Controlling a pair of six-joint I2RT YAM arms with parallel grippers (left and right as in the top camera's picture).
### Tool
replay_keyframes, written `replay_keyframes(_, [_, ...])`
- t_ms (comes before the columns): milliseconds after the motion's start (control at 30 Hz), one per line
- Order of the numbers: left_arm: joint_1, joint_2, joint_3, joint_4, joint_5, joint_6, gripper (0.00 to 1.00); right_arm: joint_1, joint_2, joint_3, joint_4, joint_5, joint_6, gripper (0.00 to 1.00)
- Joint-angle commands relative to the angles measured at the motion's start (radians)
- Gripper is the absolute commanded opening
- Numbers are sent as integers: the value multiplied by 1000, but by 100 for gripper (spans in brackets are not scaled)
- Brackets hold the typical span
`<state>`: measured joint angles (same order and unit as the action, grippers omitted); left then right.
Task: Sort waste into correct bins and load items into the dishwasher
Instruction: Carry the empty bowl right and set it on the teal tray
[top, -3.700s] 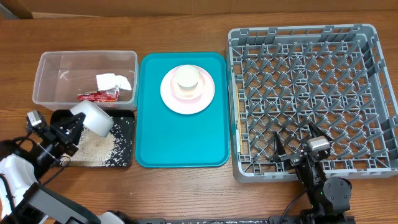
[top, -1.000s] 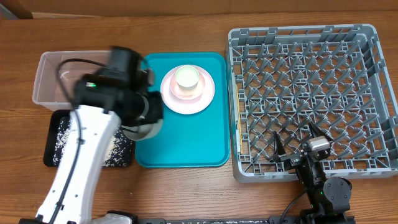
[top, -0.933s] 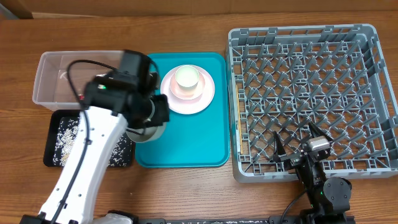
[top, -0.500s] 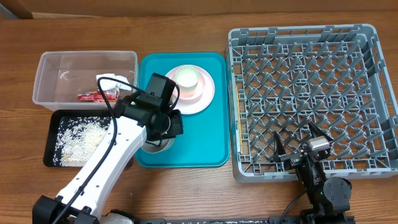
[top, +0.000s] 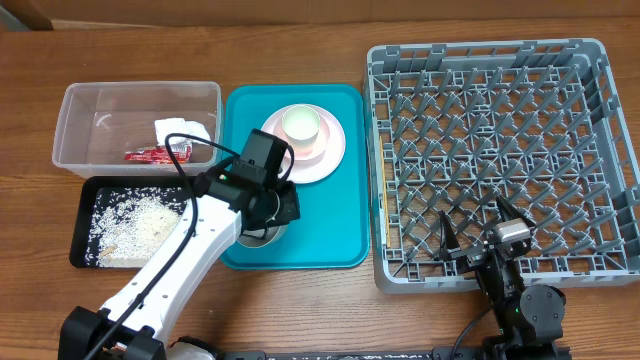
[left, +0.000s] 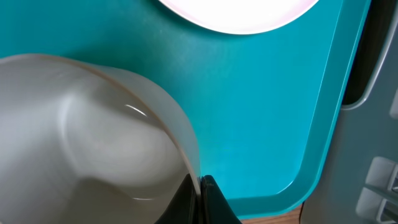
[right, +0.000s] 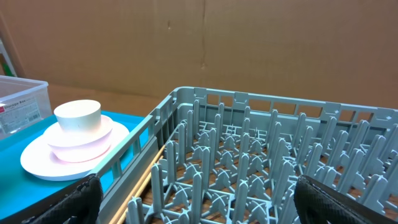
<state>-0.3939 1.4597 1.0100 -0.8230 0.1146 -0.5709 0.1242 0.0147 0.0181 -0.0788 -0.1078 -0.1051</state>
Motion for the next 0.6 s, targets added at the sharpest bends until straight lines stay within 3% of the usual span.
replay_keyframes(0, [-8, -8, -16, 26, -22, -13, 4, -4, -12, -10, 5, -6, 0, 100])
replay_keyframes(67, [-9, -8, -16, 43, -22, -13, 4, -4, -11, -10, 5, -6, 0, 100])
replay_keyframes(133, [-8, -8, -16, 59, -22, -13, 11, -4, -12, -10, 5, -6, 0, 100])
replay_keyframes(200, [-8, -8, -16, 70, -22, -12, 39, -4, -12, -10, 5, -6, 0, 100])
replay_keyframes(233, [-8, -8, -15, 72, -23, -12, 63, -4, -12, -10, 5, -6, 0, 100])
replay_keyframes(300, [-8, -8, -15, 71, -22, -13, 80, -4, -12, -10, 5, -6, 0, 100])
replay_keyframes(467, [-5, -12, 49, 24, -34, -12, 82, -4, -12, -10, 5, -6, 0, 100])
replay_keyframes(567, [-5, -19, 159, -69, -122, -12, 82, -4, -11, -10, 5, -6, 0, 100])
